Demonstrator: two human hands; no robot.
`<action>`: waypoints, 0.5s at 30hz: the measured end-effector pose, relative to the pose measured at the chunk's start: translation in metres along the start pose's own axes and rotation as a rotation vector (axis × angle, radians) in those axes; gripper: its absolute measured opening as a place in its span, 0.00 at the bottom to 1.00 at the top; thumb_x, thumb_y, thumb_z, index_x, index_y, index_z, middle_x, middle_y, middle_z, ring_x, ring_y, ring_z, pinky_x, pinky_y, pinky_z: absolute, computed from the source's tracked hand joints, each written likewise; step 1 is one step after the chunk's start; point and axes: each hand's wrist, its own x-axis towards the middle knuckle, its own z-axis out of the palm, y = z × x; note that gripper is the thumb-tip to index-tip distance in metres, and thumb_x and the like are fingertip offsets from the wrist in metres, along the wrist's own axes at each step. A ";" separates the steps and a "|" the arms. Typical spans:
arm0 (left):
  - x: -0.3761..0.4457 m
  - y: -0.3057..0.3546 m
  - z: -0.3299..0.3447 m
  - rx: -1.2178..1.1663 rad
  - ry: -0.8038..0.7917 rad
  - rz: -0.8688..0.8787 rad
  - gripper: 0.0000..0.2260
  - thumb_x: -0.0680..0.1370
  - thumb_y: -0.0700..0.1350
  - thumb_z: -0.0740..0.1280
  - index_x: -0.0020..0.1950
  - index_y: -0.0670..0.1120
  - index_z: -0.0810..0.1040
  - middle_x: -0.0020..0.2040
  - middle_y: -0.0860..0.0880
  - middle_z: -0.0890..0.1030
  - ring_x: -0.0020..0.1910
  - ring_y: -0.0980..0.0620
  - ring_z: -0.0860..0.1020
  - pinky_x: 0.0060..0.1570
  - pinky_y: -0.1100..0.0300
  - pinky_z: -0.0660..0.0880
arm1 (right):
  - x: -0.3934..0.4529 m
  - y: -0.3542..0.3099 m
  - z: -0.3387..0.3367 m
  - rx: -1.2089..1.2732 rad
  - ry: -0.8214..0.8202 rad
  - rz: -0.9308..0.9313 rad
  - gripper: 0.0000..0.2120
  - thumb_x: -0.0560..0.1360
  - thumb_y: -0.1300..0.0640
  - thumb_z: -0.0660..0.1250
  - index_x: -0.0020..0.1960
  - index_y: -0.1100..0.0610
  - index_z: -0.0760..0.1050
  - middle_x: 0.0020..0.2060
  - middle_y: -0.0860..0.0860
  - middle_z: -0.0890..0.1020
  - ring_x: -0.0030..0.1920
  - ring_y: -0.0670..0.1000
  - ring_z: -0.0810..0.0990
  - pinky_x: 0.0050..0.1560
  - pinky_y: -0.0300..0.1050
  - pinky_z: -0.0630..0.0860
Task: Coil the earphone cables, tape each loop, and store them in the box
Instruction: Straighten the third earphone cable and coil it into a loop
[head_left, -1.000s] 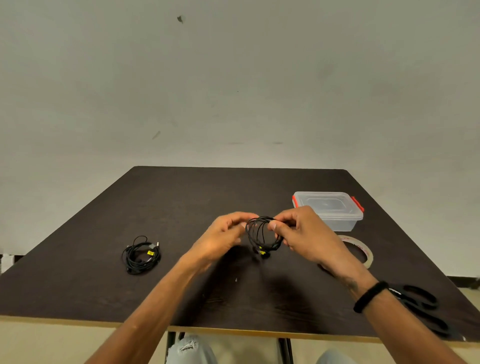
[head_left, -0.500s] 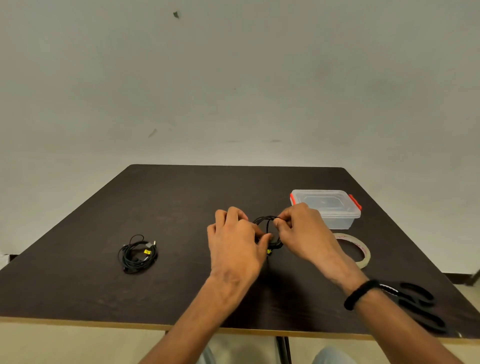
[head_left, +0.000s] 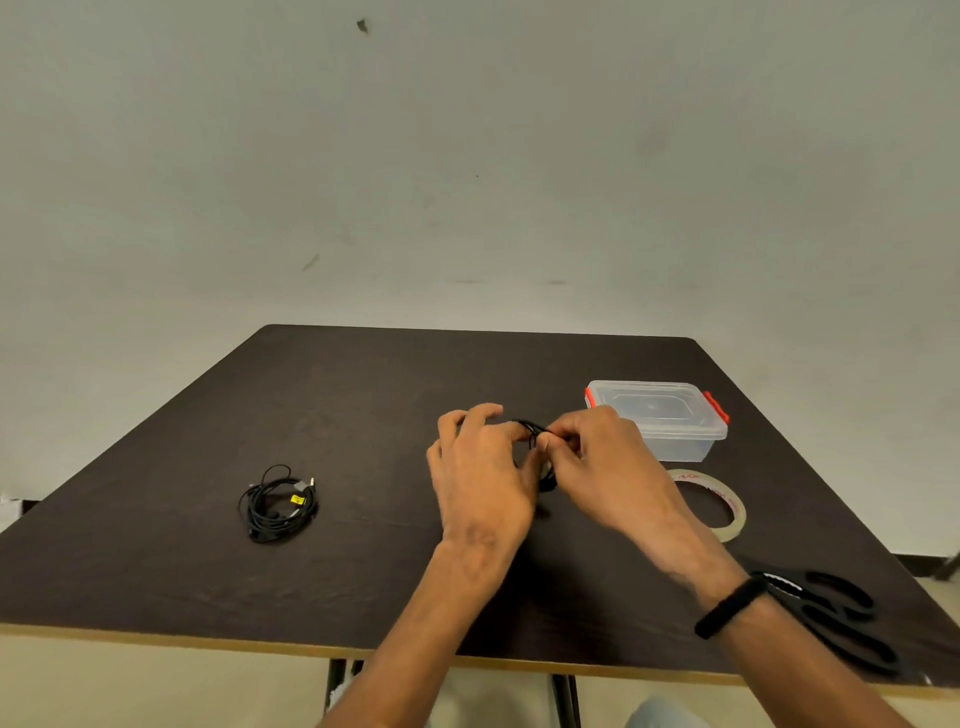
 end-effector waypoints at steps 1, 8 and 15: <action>0.001 -0.003 0.002 -0.055 0.024 0.016 0.10 0.79 0.56 0.72 0.58 0.57 0.86 0.68 0.55 0.78 0.70 0.51 0.67 0.63 0.50 0.72 | 0.000 0.000 -0.002 0.016 -0.008 0.006 0.10 0.83 0.54 0.66 0.49 0.52 0.85 0.39 0.48 0.83 0.37 0.44 0.81 0.30 0.30 0.68; 0.007 -0.011 0.011 -0.144 0.198 0.108 0.08 0.76 0.52 0.77 0.53 0.53 0.87 0.57 0.56 0.81 0.62 0.53 0.72 0.54 0.54 0.75 | 0.001 0.000 -0.008 0.075 -0.029 -0.003 0.11 0.83 0.54 0.67 0.48 0.53 0.86 0.34 0.46 0.83 0.32 0.45 0.79 0.31 0.31 0.71; 0.010 -0.016 0.016 -0.263 0.191 0.098 0.07 0.74 0.54 0.77 0.51 0.55 0.87 0.55 0.59 0.79 0.59 0.57 0.69 0.52 0.51 0.78 | -0.001 0.002 -0.011 0.103 -0.039 0.010 0.11 0.83 0.53 0.67 0.47 0.52 0.87 0.33 0.45 0.81 0.31 0.40 0.77 0.31 0.31 0.70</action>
